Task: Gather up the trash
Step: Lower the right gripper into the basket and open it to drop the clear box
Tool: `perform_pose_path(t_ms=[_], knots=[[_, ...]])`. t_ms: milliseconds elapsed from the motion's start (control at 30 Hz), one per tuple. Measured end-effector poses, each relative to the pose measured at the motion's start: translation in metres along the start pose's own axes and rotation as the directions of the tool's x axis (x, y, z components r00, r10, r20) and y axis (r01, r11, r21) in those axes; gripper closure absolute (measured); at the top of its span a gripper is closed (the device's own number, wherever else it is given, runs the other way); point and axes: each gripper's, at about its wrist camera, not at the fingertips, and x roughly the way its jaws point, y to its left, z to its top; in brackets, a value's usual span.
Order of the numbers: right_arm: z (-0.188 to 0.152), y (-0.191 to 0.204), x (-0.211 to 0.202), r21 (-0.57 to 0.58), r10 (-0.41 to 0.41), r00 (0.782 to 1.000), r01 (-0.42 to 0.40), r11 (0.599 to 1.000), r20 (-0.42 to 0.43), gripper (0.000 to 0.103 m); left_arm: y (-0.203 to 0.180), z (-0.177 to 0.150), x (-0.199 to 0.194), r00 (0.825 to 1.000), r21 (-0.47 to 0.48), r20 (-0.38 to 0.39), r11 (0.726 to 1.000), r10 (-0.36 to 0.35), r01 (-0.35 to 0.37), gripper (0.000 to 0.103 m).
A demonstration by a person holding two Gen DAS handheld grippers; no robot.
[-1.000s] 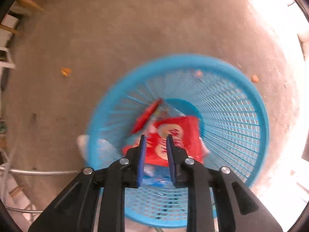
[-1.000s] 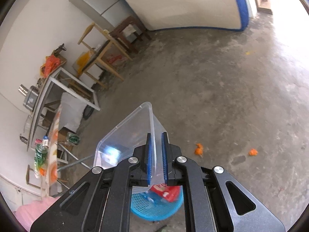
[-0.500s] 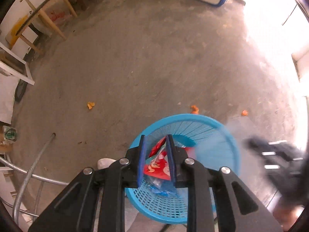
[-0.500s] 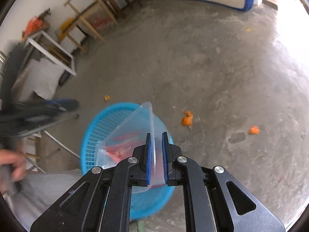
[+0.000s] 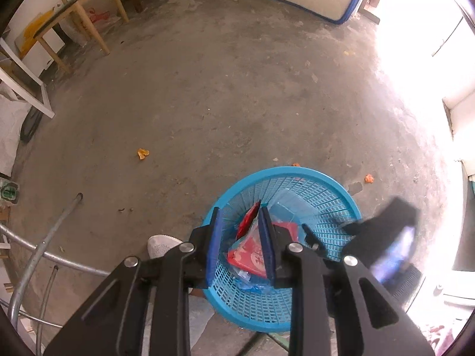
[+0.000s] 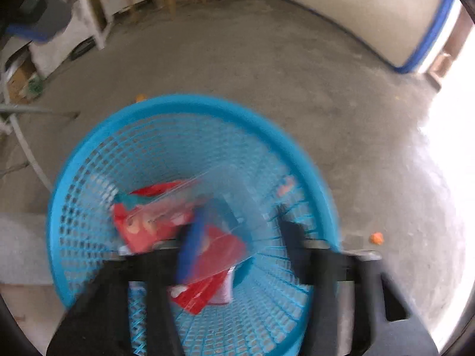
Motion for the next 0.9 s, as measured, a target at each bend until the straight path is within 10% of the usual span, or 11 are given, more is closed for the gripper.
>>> perform_pose_path(t_ms=[267, 567, 900], knots=[[0.023, -0.004, 0.083, 0.042, 0.014, 0.954, -0.002, 0.999, -0.298, 0.102, -0.012, -0.007, -0.007, 0.998, 0.039, 0.02, 0.997, -0.06, 0.059, 0.079], [0.022, 0.004, 0.16, 0.043, 0.021, 0.826, 0.004, 0.999, -0.563, 0.098, -0.008, -0.01, -0.003, 0.996, 0.031, 0.032, 0.996, -0.079, 0.078, 0.079], [0.026, 0.008, 0.166, -0.088, -0.099, 0.844, 0.061, 0.994, -0.527, 0.087, 0.007, -0.028, -0.022, 0.994, 0.009, 0.048, 0.995, -0.1, 0.1, 0.079]])
